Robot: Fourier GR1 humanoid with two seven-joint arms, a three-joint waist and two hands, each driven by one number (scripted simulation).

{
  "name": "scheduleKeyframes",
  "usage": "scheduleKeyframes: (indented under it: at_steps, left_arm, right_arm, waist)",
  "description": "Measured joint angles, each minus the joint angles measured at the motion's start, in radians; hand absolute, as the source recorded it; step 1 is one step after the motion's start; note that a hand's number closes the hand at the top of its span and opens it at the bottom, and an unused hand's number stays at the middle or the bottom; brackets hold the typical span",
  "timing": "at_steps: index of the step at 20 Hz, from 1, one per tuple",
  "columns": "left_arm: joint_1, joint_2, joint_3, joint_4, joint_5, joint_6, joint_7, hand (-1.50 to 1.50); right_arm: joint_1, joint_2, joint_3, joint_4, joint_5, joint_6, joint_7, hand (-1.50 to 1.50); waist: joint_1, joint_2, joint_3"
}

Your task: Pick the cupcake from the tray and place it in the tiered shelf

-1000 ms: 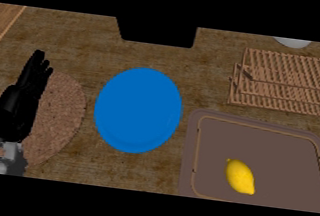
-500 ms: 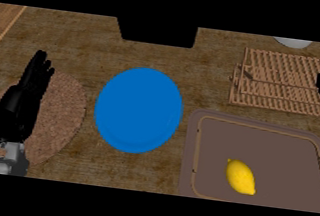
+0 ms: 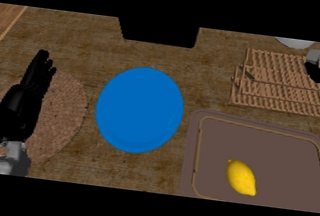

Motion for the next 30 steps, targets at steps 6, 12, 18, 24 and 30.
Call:
scheduleKeyframes:
  at_steps: [6,12,18,24,30]
  left_arm:
    - [-0.007,0.003,0.015,0.007,0.006,-0.007,-0.005,0.0]
    - [-0.009,0.006,0.019,-0.002,0.005,-0.012,0.011,0.0]
    - [0.022,0.001,0.024,-0.015,0.005,-0.013,-0.002,0.0]
    - [0.028,-0.006,0.021,-0.023,-0.004,-0.003,0.009,0.0]
    - [0.025,0.002,0.031,-0.02,-0.003,-0.01,0.004,0.0]
  right_arm:
    - [-0.071,-0.041,-0.007,0.194,-0.059,-0.013,-0.1,-1.5]
    - [-0.102,-0.063,-0.028,0.22,-0.151,0.004,-0.169,-1.5]
    - [-0.08,-0.093,-0.082,0.107,-0.259,0.035,-0.13,-1.5]
    - [-0.018,-0.19,-0.17,0.018,-0.338,0.059,-0.017,-1.5]
    - [0.113,-0.318,-0.286,-0.028,-0.449,0.165,0.036,-1.5]
  waist:
    - [-0.002,0.0,0.0]
    - [-0.005,-0.002,0.0]
    - [-0.017,-0.006,-0.001]
    - [-0.025,-0.008,-0.001]
    - [-0.028,-0.007,-0.001]
